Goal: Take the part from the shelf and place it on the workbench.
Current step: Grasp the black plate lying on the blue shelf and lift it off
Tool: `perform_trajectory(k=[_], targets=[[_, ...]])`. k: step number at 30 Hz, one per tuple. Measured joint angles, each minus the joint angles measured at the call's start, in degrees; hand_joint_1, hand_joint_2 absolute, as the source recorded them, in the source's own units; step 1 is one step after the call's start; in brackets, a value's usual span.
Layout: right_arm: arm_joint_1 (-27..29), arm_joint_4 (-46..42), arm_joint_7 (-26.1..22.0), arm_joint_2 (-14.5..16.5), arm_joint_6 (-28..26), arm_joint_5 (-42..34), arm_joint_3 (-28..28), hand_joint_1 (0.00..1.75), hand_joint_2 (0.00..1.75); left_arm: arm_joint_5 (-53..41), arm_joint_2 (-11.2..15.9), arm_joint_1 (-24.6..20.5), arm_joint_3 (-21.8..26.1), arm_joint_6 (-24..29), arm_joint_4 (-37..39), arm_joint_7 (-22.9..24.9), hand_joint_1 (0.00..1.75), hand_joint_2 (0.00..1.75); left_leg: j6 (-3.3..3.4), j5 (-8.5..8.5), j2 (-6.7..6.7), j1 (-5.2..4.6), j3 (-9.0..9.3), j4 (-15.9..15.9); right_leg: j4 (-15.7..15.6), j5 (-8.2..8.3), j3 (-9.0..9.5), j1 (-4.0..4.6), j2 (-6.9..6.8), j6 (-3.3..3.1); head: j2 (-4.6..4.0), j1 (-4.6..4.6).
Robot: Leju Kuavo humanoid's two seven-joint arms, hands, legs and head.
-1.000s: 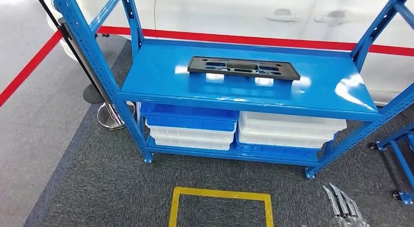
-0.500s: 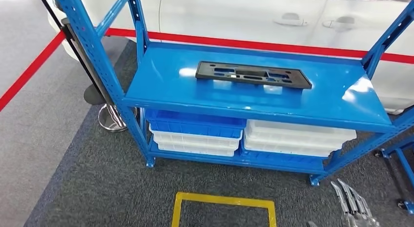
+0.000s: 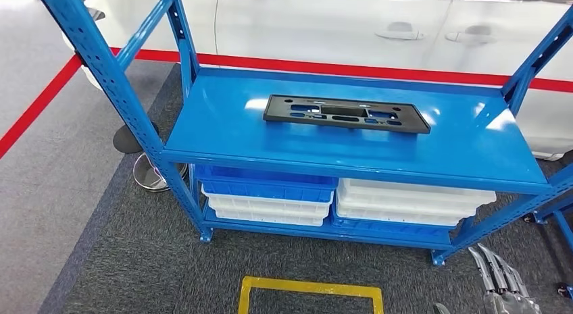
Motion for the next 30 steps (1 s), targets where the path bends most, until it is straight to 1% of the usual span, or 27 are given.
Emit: perform_trajectory(k=[3,4,5,6,7,8,9,10,11,12,13,14,15,16,17,19,20,21,22,23,24,25,26,27,28,29,30], targets=[[0.56,-1.00,0.50,-0.84,0.59,-0.01,-1.04,0.00,0.00,-0.14,0.05,-0.17,-0.09,0.00,0.00,-0.02,0.00,0.00,1.05,-0.59,-0.12,-0.29,0.40,-1.00,-0.14,-0.33,0.00,-0.05,0.05,0.89,0.00,-0.01],[0.70,-1.32,0.61,-1.17,0.66,-0.22,-1.42,0.00,0.00,-0.21,0.07,-0.17,-0.17,-0.01,0.00,-0.04,0.00,0.00,1.37,-0.61,-0.11,-0.22,0.64,-1.31,0.18,-0.66,-0.02,-0.14,0.06,1.11,0.00,-0.01],[0.78,-1.57,0.69,-1.49,0.69,-0.52,-1.79,0.00,0.00,-0.28,0.07,-0.14,-0.26,-0.02,0.00,-0.08,0.00,0.00,1.69,-0.64,-0.07,-0.11,0.95,-1.67,1.42,-1.42,-0.51,-0.20,0.06,1.33,0.00,0.01],[0.85,-1.74,0.72,-1.80,0.70,-0.83,-2.12,0.00,0.00,-0.34,0.07,-0.13,-0.35,-0.03,0.00,-0.11,0.00,0.00,1.97,-0.68,-0.02,0.00,1.29,-1.97,3.86,-2.63,-1.72,-0.26,0.07,1.54,0.00,0.01],[0.92,-1.84,0.72,-2.07,0.70,-1.12,-2.40,0.00,0.00,-0.38,0.08,-0.08,-0.43,-0.04,0.00,-0.15,0.00,0.00,2.23,-0.80,0.01,0.00,1.56,-2.15,7.57,-4.18,-3.78,-0.33,0.06,1.72,0.00,0.02],[0.97,-1.87,0.71,-2.25,0.71,-1.33,-2.57,0.00,0.00,-0.39,0.09,-0.07,-0.47,-0.04,0.00,-0.18,0.00,0.00,2.40,-0.98,0.03,-0.05,1.72,-2.20,11.58,-5.53,-6.27,-0.36,0.05,1.86,0.00,0.02],[1.03,-1.87,0.71,-2.38,0.71,-1.47,-2.67,0.00,0.00,-0.39,0.11,-0.09,-0.50,-0.04,0.01,-0.19,0.00,0.00,2.50,-1.20,-0.02,-0.10,1.92,-2.20,14.84,-6.15,-8.55,-0.40,0.05,1.95,0.00,0.01],[1.09,-1.87,0.71,-2.47,0.71,-1.56,-2.75,0.00,0.00,-0.39,0.14,-0.09,-0.55,-0.04,0.01,-0.19,0.00,0.00,2.54,-1.49,-0.08,-0.15,2.26,-2.20,16.37,-5.63,-10.07,-0.42,0.06,1.95,0.00,0.01],[1.12,-1.87,0.70,-2.56,0.71,-1.62,-2.83,0.00,0.00,-0.39,0.16,-0.07,-0.60,-0.04,0.02,-0.20,0.00,0.00,2.49,-1.84,-0.16,-0.18,2.74,-2.20,15.64,-3.87,-10.45,-0.42,0.06,1.87,0.00,0.01],[1.14,-1.87,0.67,-2.67,0.71,-1.68,-2.92,0.00,0.00,-0.40,0.17,-0.06,-0.69,-0.04,0.02,-0.21,0.00,0.00,2.41,-2.23,-0.24,-0.18,3.35,-2.21,12.93,-1.24,-9.80,-0.39,0.06,1.69,0.00,0.01],[1.15,-1.87,0.60,-2.77,0.72,-1.74,-3.03,0.00,0.00,-0.41,0.18,-0.04,-0.80,-0.04,0.02,-0.26,0.00,0.00,2.31,-2.66,-0.29,-0.18,3.87,-2.24,9.21,1.44,-8.60,-0.35,0.07,1.44,0.00,0.02],[1.16,-1.87,0.50,-2.91,0.76,-1.85,-3.13,0.00,0.00,-0.43,0.16,-0.07,-0.92,-0.09,0.02,-0.33,0.00,0.00,2.10,-3.08,-0.33,-0.28,4.27,-2.22,5.95,3.27,-7.38,-0.16,0.08,1.12,0.00,0.02],[1.16,-1.92,0.34,-3.10,0.86,-2.02,-3.26,0.00,0.00,-0.48,0.15,-0.11,-1.04,-0.14,0.02,-0.42,0.00,0.00,1.88,-3.39,-0.37,-0.34,4.46,-2.24,3.50,4.10,-6.44,0.03,0.04,0.79,0.00,0.01],[1.15,-1.96,0.16,-3.33,0.98,-2.27,-3.39,0.00,0.00,-0.53,0.14,-0.15,-1.14,-0.19,0.02,-0.51,0.00,0.00,1.63,-3.60,-0.37,-0.39,4.48,-2.33,2.28,4.10,-6.01,0.24,0.02,0.52,0.00,0.01],[1.14,-2.00,-0.04,-3.58,1.18,-2.62,-3.52,0.00,0.00,-0.58,0.13,-0.20,-1.22,-0.27,0.02,-0.57,0.00,0.00,1.35,-3.71,-0.34,-0.43,4.55,-2.47,1.96,3.72,-5.87,0.43,0.02,0.28,0.00,0.01],[1.11,-2.04,-0.54,-4.02,1.49,-3.53,-3.82,0.00,0.00,-0.78,0.20,-0.28,-1.32,-0.34,0.02,-0.65,0.00,0.00,0.77,-4.04,-0.21,-0.50,5.08,-2.78,1.13,3.48,-5.36,0.19,0.06,-0.08,0.00,0.00],[1.04,-2.04,-0.84,-4.20,1.65,-4.11,-4.01,0.00,0.00,-0.90,0.25,-0.30,-1.36,-0.39,0.02,-0.70,0.00,0.00,0.49,-4.60,-0.15,-0.54,5.04,-2.04,0.67,3.42,-4.88,-0.01,0.04,-0.32,0.00,-0.02],[0.89,-2.04,-1.23,-4.38,1.83,-4.76,-4.21,0.00,0.00,-1.02,0.30,-0.34,-1.38,-0.43,0.02,-0.74,0.00,0.00,0.24,-5.65,-0.12,-0.58,4.31,-0.10,0.21,3.35,-4.36,-0.21,-0.01,-0.58,0.00,-0.02],[0.69,-2.03,-1.66,-4.51,2.04,-5.45,-4.38,0.00,0.00,-1.10,0.32,-0.35,-1.40,-0.49,0.02,-0.78,0.00,0.00,0.10,-7.04,-0.10,-0.49,2.72,3.04,-0.02,3.21,-3.93,-0.26,-0.09,-0.83,0.00,-0.02],[0.43,-1.98,-2.20,-4.61,2.28,-6.17,-4.54,0.00,0.00,-1.13,0.34,-0.35,-1.41,-0.59,0.02,-0.80,0.00,0.00,-0.01,-8.50,-0.09,-0.46,0.50,6.91,-0.10,2.98,-3.62,-0.24,-0.15,-1.07,0.00,-0.03],[0.15,-1.90,-2.79,-4.65,2.46,-6.81,-4.63,0.00,0.00,-1.13,0.38,-0.35,-1.42,-0.70,0.02,-0.80,0.00,0.00,-0.10,-9.55,-0.08,-0.43,-1.79,10.55,-0.10,2.72,-3.36,-0.19,-0.18,-1.21,0.00,-0.03],[-0.14,-1.76,-3.37,-4.65,2.56,-7.35,-4.69,0.00,0.00,-1.12,0.43,-0.30,-1.44,-0.83,0.02,-0.79,0.00,0.00,-0.18,-9.61,-0.08,-0.41,-3.49,12.80,-0.10,2.42,-3.01,-0.15,-0.18,-1.28,0.00,-0.03],[-0.44,-1.61,-3.87,-4.65,2.60,-7.72,-4.71,0.00,0.00,-1.10,0.49,-0.24,-1.46,-0.94,0.02,-0.79,0.00,0.00,-0.22,-8.77,-0.08,-0.41,-4.41,13.45,-0.10,2.11,-2.63,-0.12,-0.15,-1.30,0.00,-0.03],[-0.74,-1.39,-4.37,-4.64,2.61,-7.99,-4.71,0.00,0.00,-1.09,0.57,-0.20,-1.50,-1.01,0.02,-0.78,0.00,0.00,-0.19,-6.65,-0.08,-0.40,-4.23,11.76,-0.09,1.72,-2.08,-0.12,-0.10,-1.24,0.00,-0.03],[-1.05,-1.15,-4.78,-4.62,2.62,-8.16,-4.71,0.00,0.00,-1.07,0.66,-0.17,-1.57,-1.04,0.04,-0.78,0.00,0.00,-0.06,-3.85,-0.06,-0.40,-3.25,8.43,-0.09,1.28,-1.45,-0.11,-0.05,-1.11,0.00,-0.03],[-1.38,-0.89,-5.17,-4.58,2.62,-8.23,-4.69,0.00,0.00,-1.05,0.75,-0.16,-1.66,-1.05,0.07,-0.78,0.00,0.00,0.15,-1.66,-0.04,-0.47,-2.09,5.14,-0.03,0.81,-0.92,-0.02,-0.03,-0.89,0.00,-0.02],[-1.78,-0.60,-5.56,-4.53,2.62,-8.29,-4.67,0.00,0.00,-1.03,0.84,-0.20,-1.75,-1.05,0.10,-0.78,0.00,0.00,0.41,-0.18,-0.02,-0.52,-0.81,1.84,0.09,0.36,-0.55,0.13,0.01,-0.60,0.00,-0.02]])
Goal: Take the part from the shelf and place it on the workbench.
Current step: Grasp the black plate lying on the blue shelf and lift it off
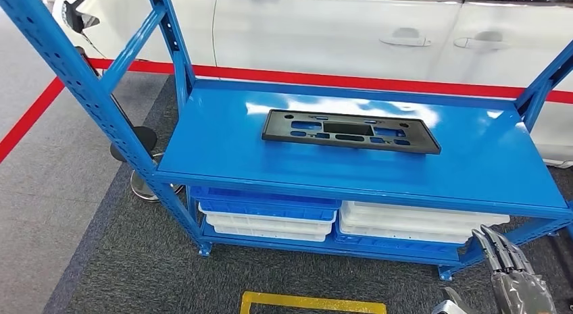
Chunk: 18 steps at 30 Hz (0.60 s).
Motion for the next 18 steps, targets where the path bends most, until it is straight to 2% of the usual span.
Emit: perform_trajectory(k=[1,4,6,7,9,10,11,12,14,15,16,18], targets=[[-0.39,0.23,-0.34,0.09,-0.02,-0.02,0.02,0.00,0.00,0.02,0.07,-0.05,-0.07,0.00,0.03,0.00,0.00,0.00,0.31,0.41,0.01,-0.09,0.69,-1.82,0.09,-0.27,0.10,0.08,0.01,0.30,0.00,0.00],[-1.38,0.69,-1.67,0.49,-0.13,-0.05,0.09,0.00,0.00,0.05,0.10,-0.13,-0.12,0.03,0.05,-0.01,0.00,0.00,1.11,-0.11,-0.05,-0.19,1.26,-3.25,0.06,-0.57,0.01,-0.05,0.02,1.04,0.00,-0.01],[-1.98,0.79,-2.71,0.88,-0.25,-0.04,0.12,0.00,0.00,0.07,0.09,-0.06,-0.15,0.07,0.05,-0.02,0.00,0.00,1.63,-0.07,-0.03,0.05,1.92,-4.03,2.16,-1.85,-0.84,-0.17,0.03,1.54,0.00,0.00],[-2.24,0.81,-3.10,1.11,-0.30,-0.05,0.14,0.00,0.00,0.08,0.09,-0.04,-0.16,0.08,0.05,-0.02,0.00,0.00,1.88,-0.12,0.00,0.16,2.26,-4.32,4.92,-3.12,-2.29,-0.25,0.04,1.77,0.00,0.00],[-2.56,0.94,-3.57,1.58,-0.36,-0.09,0.26,0.00,0.00,0.10,0.10,-0.05,-0.19,0.10,0.07,-0.03,0.00,0.00,2.24,-0.45,0.02,0.12,2.65,-4.47,12.29,-5.59,-6.87,-0.41,0.05,2.15,0.00,0.00],[-2.66,1.04,-3.82,1.83,-0.36,-0.12,0.37,0.00,0.00,0.14,0.10,-0.05,-0.20,0.09,0.07,-0.05,0.00,0.00,2.32,-0.68,-0.02,0.08,2.88,-4.47,14.97,-5.85,-8.89,-0.51,0.04,2.27,0.00,-0.01],[-2.78,1.13,-4.16,2.06,-0.36,-0.15,0.46,0.00,0.00,0.19,0.10,-0.05,-0.21,0.08,0.07,-0.10,0.00,0.00,2.31,-0.98,-0.07,0.06,3.24,-4.46,15.69,-4.91,-9.98,-0.58,0.04,2.33,0.00,0.00],[-2.96,1.19,-4.58,2.28,-0.36,-0.22,0.54,0.00,0.00,0.27,0.10,-0.03,-0.25,0.07,0.07,-0.18,0.00,0.00,2.22,-1.33,-0.11,0.06,3.75,-4.46,14.26,-2.85,-9.98,-0.60,0.03,2.30,0.00,0.01],[-3.45,1.24,-5.45,2.71,-0.28,-0.49,0.64,0.00,0.00,0.41,0.09,0.01,-0.41,0.02,0.07,-0.34,0.00,0.00,1.90,-2.13,-0.19,0.06,4.87,-4.51,7.52,2.11,-7.62,-0.58,0.05,1.98,0.00,0.02],[-3.73,1.26,-5.86,2.93,-0.20,-0.73,0.71,0.00,0.00,0.48,0.09,-0.02,-0.51,0.00,0.07,-0.40,0.00,0.00,1.65,-2.52,-0.21,-0.02,5.20,-4.47,4.43,3.44,-6.34,-0.44,0.07,1.73,0.00,0.01],[-4.07,1.30,-6.28,3.13,-0.10,-1.01,0.80,0.00,0.00,0.52,0.08,-0.07,-0.60,-0.03,0.07,-0.44,0.00,0.00,1.38,-2.79,-0.21,-0.09,5.35,-4.51,2.56,3.83,-5.55,-0.27,0.08,1.46,0.00,0.01],[-4.76,1.46,-7.19,3.55,0.11,-1.73,1.04,0.00,0.00,0.58,0.08,-0.18,-0.72,-0.09,0.07,-0.49,0.00,0.00,0.80,-3.09,-0.17,-0.15,5.46,-4.76,1.50,3.27,-5.15,0.10,0.10,0.94,0.00,-0.01]])
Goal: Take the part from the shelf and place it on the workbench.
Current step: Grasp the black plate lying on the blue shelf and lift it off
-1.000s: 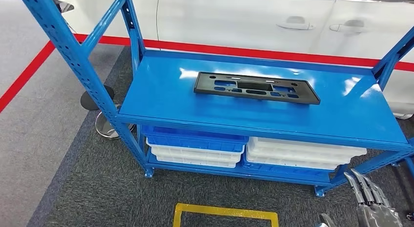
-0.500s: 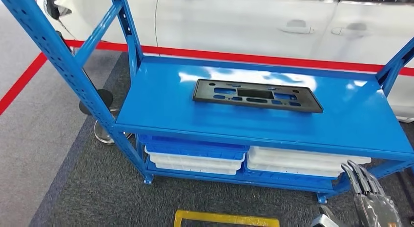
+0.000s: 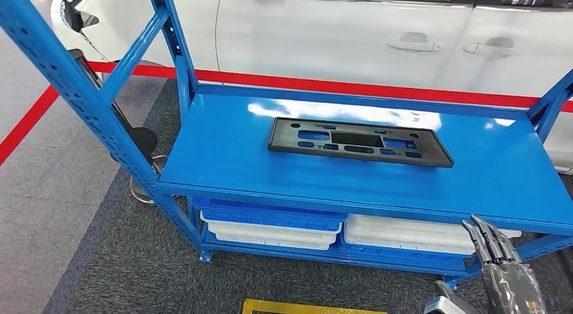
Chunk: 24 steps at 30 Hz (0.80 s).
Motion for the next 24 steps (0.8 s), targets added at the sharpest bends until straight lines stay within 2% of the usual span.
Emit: perform_trajectory(k=[2,3,4,6,7,8,9,11,12,13,15,18,20,22,23,24], targets=[[-0.74,0.27,-1.00,0.42,0.28,-0.71,0.28,0.00,0.00,0.04,0.03,-0.04,-0.07,-0.03,0.00,-0.02,0.00,0.00,-0.61,-0.50,0.12,0.03,0.29,0.14,-0.65,-0.05,0.42,-0.26,0.04,-0.57,0.00,-0.01],[-1.10,0.41,-1.44,0.63,0.47,-0.93,0.42,0.00,0.00,0.07,0.04,-0.06,-0.10,-0.06,0.00,-0.02,0.00,0.00,-0.87,-1.27,0.17,0.03,-0.06,1.33,-1.04,-0.05,0.77,-0.41,0.01,-0.88,0.00,0.00],[-1.49,0.57,-1.84,0.85,0.68,-1.07,0.57,0.00,0.00,0.10,0.05,-0.08,-0.11,-0.08,0.00,-0.02,0.00,0.00,-1.10,-2.57,0.19,0.04,-1.14,3.80,-1.34,-0.11,1.13,-0.54,-0.04,-1.19,0.00,-0.01],[-2.16,0.90,-2.39,1.28,0.96,-1.12,0.86,0.00,0.00,0.14,0.04,-0.07,-0.14,-0.11,0.00,0.01,0.00,0.00,-1.33,-5.75,0.18,0.09,-5.29,11.43,-1.42,-0.48,1.58,-0.40,-0.19,-1.68,0.00,-0.01],[-2.44,1.08,-2.59,1.49,1.04,-1.11,1.02,0.00,0.00,0.16,0.05,-0.04,-0.15,-0.11,0.00,0.05,0.00,0.00,-1.39,-6.59,0.18,0.11,-7.42,14.81,-1.41,-0.72,1.82,-0.33,-0.22,-1.82,0.00,-0.01],[-2.66,1.25,-2.73,1.70,1.12,-1.08,1.20,0.00,0.00,0.16,0.06,0.02,-0.17,-0.11,0.00,0.09,0.00,0.00,-1.40,-6.23,0.18,0.12,-8.75,16.41,-1.40,-0.99,2.13,-0.27,-0.22,-1.88,0.00,-0.01],[-2.84,1.42,-2.86,1.90,1.22,-1.04,1.39,0.00,0.00,0.17,0.09,0.08,-0.19,-0.11,0.00,0.14,0.00,0.00,-1.35,-4.67,0.18,0.11,-9.08,15.87,-1.39,-1.30,2.55,-0.24,-0.20,-1.85,0.00,-0.01],[-3.15,1.72,-3.03,2.26,1.42,-0.95,1.79,0.00,0.00,0.17,0.19,0.19,-0.22,-0.11,0.02,0.16,0.00,0.00,-0.93,0.49,0.21,0.09,-7.10,9.40,-1.38,-2.04,3.58,-0.19,-0.13,-1.65,0.00,-0.01],[-3.30,1.85,-3.07,2.41,1.50,-0.92,1.95,0.00,0.00,0.17,0.26,0.21,-0.23,-0.11,0.04,0.17,0.00,0.00,-0.64,2.36,0.23,-0.01,-5.90,5.99,-1.26,-2.42,3.93,-0.07,-0.12,-1.42,0.00,-0.01],[-3.44,1.96,-3.10,2.55,1.57,-0.91,2.10,0.00,0.00,0.18,0.32,0.16,-0.24,-0.13,0.07,0.19,0.00,0.00,-0.34,3.31,0.23,-0.10,-4.92,3.44,-1.15,-2.69,4.05,0.04,-0.10,-1.17,0.00,0.00],[-3.66,2.12,-3.14,2.72,1.68,-0.91,2.33,0.00,0.00,0.19,0.38,0.08,-0.24,-0.16,0.09,0.22,0.00,0.00,0.08,3.20,0.17,-0.32,-4.29,1.65,-1.10,-2.90,3.94,0.14,-0.07,-0.59,0.00,0.00],[-3.86,2.21,-3.17,2.79,1.66,-0.90,2.49,0.00,0.00,0.19,0.38,0.07,-0.25,-0.18,0.09,0.25,0.00,0.00,0.80,3.23,0.12,-0.04,-3.63,0.54,-0.26,-3.71,3.74,-0.08,-0.04,0.21,0.00,0.00],[-3.96,2.27,-3.18,2.85,1.67,-0.81,2.56,0.00,0.00,0.21,0.38,0.08,-0.26,-0.20,0.09,0.27,0.00,0.00,1.31,3.19,0.18,0.20,-3.05,0.04,4.80,-6.25,1.25,-0.27,-0.03,0.73,0.00,0.02],[-4.08,2.39,-3.25,2.99,1.84,-0.51,2.79,0.00,0.00,0.23,0.39,0.06,-0.26,-0.23,0.09,0.32,0.00,0.00,1.59,2.88,0.18,0.19,-2.80,0.00,12.02,-8.85,-3.11,-0.51,-0.04,1.16,0.00,0.02],[-4.14,2.49,-3.29,3.10,1.97,-0.27,2.99,0.00,0.00,0.23,0.39,0.05,-0.26,-0.25,0.09,0.37,0.00,0.00,1.61,2.69,0.14,0.17,-2.60,0.00,14.15,-8.97,-4.68,-0.63,-0.05,1.30,0.00,0.01],[-4.26,2.56,-3.32,3.20,2.15,0.01,3.21,0.00,0.00,0.23,0.39,0.05,-0.26,-0.27,0.09,0.41,0.00,0.00,1.56,2.44,0.09,0.18,-2.28,0.00,14.18,-7.84,-5.23,-0.71,-0.05,1.39,0.00,0.01]])
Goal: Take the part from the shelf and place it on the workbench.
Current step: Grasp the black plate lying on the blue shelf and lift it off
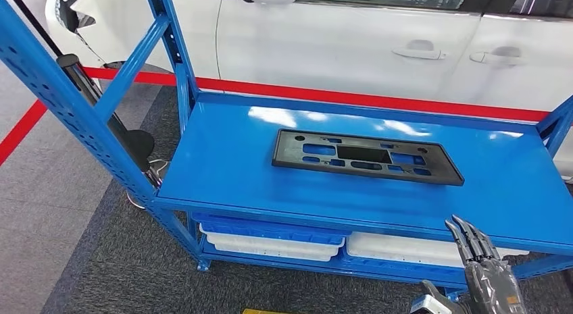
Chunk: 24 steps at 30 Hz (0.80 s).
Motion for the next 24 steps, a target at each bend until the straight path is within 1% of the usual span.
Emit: perform_trajectory(k=[1,2,3,4,5,6,8,9,10,11,13,14,15,16,17,18,19,20,21,24], targets=[[-0.15,0.05,-0.01,0.09,0.20,0.28,0.23,0.00,0.00,0.00,0.00,0.00,-0.01,-0.03,0.00,0.04,0.00,0.00,-0.13,-0.31,-0.06,0.03,0.46,0.00,-2.17,2.19,0.60,-0.06,-0.01,0.01,0.00,0.01],[-0.32,0.08,-0.01,0.15,0.39,0.54,0.44,0.00,0.00,0.00,0.00,0.02,-0.01,-0.05,0.00,0.09,0.00,0.00,-0.32,-0.68,-0.10,0.06,0.95,0.00,-5.95,4.81,2.05,-0.10,-0.01,-0.06,0.00,0.01],[-0.52,0.10,0.01,0.22,0.57,0.74,0.66,0.00,0.00,0.00,0.00,0.01,-0.02,-0.09,0.00,0.10,0.00,0.00,-0.58,-1.05,-0.12,0.00,1.33,0.01,-9.59,6.70,3.62,0.00,0.00,-0.20,0.00,0.01],[-0.69,0.11,0.02,0.27,0.67,0.90,0.83,0.00,0.00,0.00,0.00,-0.01,-0.03,-0.12,0.00,0.10,0.00,0.00,-0.88,-1.35,-0.15,-0.06,1.57,0.05,-12.46,7.72,4.91,0.14,0.03,-0.46,0.00,0.00],[-0.81,0.13,0.06,0.32,0.71,1.01,0.99,0.00,0.00,-0.01,0.00,-0.04,-0.04,-0.15,0.00,0.09,0.00,0.00,-1.16,-1.55,-0.16,-0.11,1.64,0.06,-14.00,7.90,5.57,0.32,0.05,-0.73,0.00,0.00],[-0.90,0.15,0.11,0.36,0.72,1.08,1.15,0.00,0.00,-0.01,0.00,-0.08,-0.04,-0.17,0.00,0.08,0.00,0.00,-1.45,-1.65,-0.17,-0.14,1.64,-0.02,-14.29,7.50,5.72,0.53,0.08,-1.02,0.00,-0.01],[-0.92,0.14,0.26,0.40,0.68,1.16,1.37,0.00,0.00,-0.02,0.01,-0.10,-0.04,-0.19,0.00,0.04,0.00,0.00,-2.03,-1.93,-0.13,-0.07,1.88,-0.14,-14.84,7.43,5.97,0.47,0.07,-1.66,0.00,-0.01],[-0.92,0.14,0.35,0.42,0.66,1.17,1.43,0.00,0.00,-0.02,0.02,-0.11,-0.04,-0.21,0.00,-0.01,0.00,0.00,-2.30,-2.46,-0.08,-0.07,1.82,0.41,-15.17,7.42,6.28,0.33,0.05,-2.04,0.00,-0.02],[-0.92,0.13,0.49,0.42,0.64,1.17,1.45,0.00,0.00,-0.02,0.03,-0.13,-0.04,-0.22,0.00,-0.08,0.00,0.00,-2.52,-3.46,-0.04,-0.07,1.28,2.00,-15.52,7.41,6.64,0.18,0.00,-2.42,0.00,-0.02],[-0.89,0.12,0.66,0.43,0.62,1.16,1.46,0.00,0.00,-0.02,0.03,-0.14,-0.04,-0.25,0.00,-0.14,0.00,0.00,-2.67,-4.91,0.00,-0.01,0.01,4.78,-15.70,7.32,6.98,0.12,-0.07,-2.76,0.00,-0.02],[-0.77,0.11,1.05,0.43,0.60,1.13,1.45,0.00,0.00,0.00,0.05,-0.10,-0.04,-0.30,0.00,-0.20,0.00,0.00,-2.85,-7.91,0.01,0.06,-4.12,12.39,-15.74,6.94,7.38,0.30,-0.18,-3.22,0.00,-0.02],[-0.66,0.11,1.23,0.43,0.58,1.10,1.45,0.00,0.00,0.02,0.07,-0.04,-0.04,-0.33,0.00,-0.20,0.00,0.00,-2.91,-8.36,0.01,0.08,-5.86,15.13,-15.73,6.72,7.63,0.40,-0.19,-3.32,0.00,-0.03],[-0.52,0.10,1.40,0.42,0.55,1.07,1.43,0.00,0.00,0.05,0.09,0.04,-0.05,-0.35,0.00,-0.20,0.00,0.00,-2.90,-7.64,0.01,0.09,-6.72,15.91,-15.72,6.46,7.94,0.48,-0.17,-3.33,0.00,-0.03],[-0.35,0.06,1.60,0.42,0.50,1.02,1.37,0.00,0.00,0.08,0.10,0.08,-0.05,-0.36,0.00,-0.20,0.00,0.00,-2.81,-5.72,0.01,0.09,-6.47,14.38,-15.71,6.16,8.37,0.53,-0.13,-3.29,0.00,-0.03],[-0.16,0.02,1.77,0.41,0.45,0.98,1.30,0.00,0.00,0.10,0.12,0.12,-0.06,-0.37,0.00,-0.20,0.00,0.00,-2.61,-3.06,0.02,0.08,-5.29,10.97,-15.70,5.81,8.90,0.56,-0.10,-3.19,0.00,-0.03],[0.03,-0.02,1.96,0.40,0.39,0.92,1.19,0.00,0.00,0.11,0.14,0.13,-0.07,-0.37,0.00,-0.20,0.00,0.00,-2.37,-1.02,0.01,0.02,-3.85,7.37,-15.67,5.46,9.34,0.65,-0.10,-3.01,0.00,-0.02],[0.18,-0.08,2.16,0.39,0.33,0.84,1.08,0.00,0.00,0.11,0.16,0.10,-0.07,-0.37,0.00,-0.20,0.00,0.00,-2.13,0.32,0.00,-0.06,-2.54,4.14,-15.55,5.13,9.61,0.76,-0.06,-2.76,0.00,-0.02],[0.31,-0.16,2.31,0.38,0.27,0.70,0.95,0.00,0.00,0.11,0.16,0.06,-0.07,-0.37,0.00,-0.20,0.00,0.00,-1.93,0.88,-0.02,-0.09,-1.74,2.12,-15.43,4.91,9.70,0.87,-0.04,-2.52,0.00,-0.01],[0.46,-0.24,2.44,0.36,0.22,0.50,0.78,0.00,0.00,0.11,0.16,0.02,-0.07,-0.37,0.00,-0.20,0.00,0.00,-1.87,0.73,-0.06,-0.15,-1.44,1.36,-15.33,4.82,9.63,0.98,0.01,-2.49,0.00,-0.01],[0.81,-0.40,2.55,0.22,0.10,-0.70,0.07,0.00,0.00,0.15,0.13,0.03,-0.08,-0.61,0.00,-0.15,0.00,0.00,-1.88,0.81,-0.13,-0.21,-1.38,0.87,-15.47,4.85,9.60,0.99,0.04,-2.80,0.00,-0.01]])
